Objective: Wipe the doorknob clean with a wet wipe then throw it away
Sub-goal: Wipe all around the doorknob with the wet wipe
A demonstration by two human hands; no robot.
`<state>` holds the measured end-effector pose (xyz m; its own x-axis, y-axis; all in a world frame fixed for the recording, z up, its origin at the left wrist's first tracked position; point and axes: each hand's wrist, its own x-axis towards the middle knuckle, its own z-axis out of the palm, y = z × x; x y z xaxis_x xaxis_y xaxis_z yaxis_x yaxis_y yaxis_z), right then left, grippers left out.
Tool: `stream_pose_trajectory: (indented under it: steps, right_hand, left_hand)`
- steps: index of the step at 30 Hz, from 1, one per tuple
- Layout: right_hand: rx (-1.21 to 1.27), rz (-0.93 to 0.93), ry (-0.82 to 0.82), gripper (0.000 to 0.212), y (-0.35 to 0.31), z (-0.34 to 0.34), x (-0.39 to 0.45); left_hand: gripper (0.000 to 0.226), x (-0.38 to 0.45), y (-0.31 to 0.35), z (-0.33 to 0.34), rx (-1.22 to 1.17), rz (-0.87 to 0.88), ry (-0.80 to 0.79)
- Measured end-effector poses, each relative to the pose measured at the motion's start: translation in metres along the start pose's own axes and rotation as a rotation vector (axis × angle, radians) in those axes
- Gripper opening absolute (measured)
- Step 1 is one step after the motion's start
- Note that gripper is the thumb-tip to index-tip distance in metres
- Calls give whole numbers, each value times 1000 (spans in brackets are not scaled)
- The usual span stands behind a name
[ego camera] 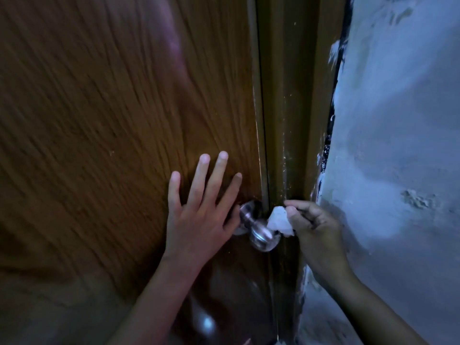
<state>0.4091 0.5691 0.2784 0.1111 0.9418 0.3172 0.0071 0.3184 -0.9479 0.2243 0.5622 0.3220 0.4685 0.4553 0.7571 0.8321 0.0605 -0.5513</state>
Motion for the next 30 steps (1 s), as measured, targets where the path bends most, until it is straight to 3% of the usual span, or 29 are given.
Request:
stream_pose_trajectory:
  steps: [7,12,18,20,24,25,28,30]
  right_hand:
    - [-504,-257,-126,20,-1,2,-4]
    - [-501,-216,-237,30,-2,1,-8]
    - [-581,-374,-268,28,-9,11,-10]
    - [-638,-491,-297,26,-11,14,-12]
    - [-832,-958,-385,23,-11,11,-12]
    - [-817,-952,-397,21,-10,10,-11]
    - [-595,-604,-294,17,-11,8,-7]
    - [-534,-490,-252,19,-11,9,-4]
  left_hand:
    - [46,-1,1,1,33,2,14]
    - [46,-1,1,1,34,12,15]
    - [49,-3,0,1,56,13,-13]
    - [50,-3,0,1,64,21,-17]
    - [51,-3,0,1,63,31,-18]
    - [50,-3,0,0,58,32,-17]
    - [49,-2,0,-1,31,28,-5]
    - [48,-1,0,-1,20,25,8]
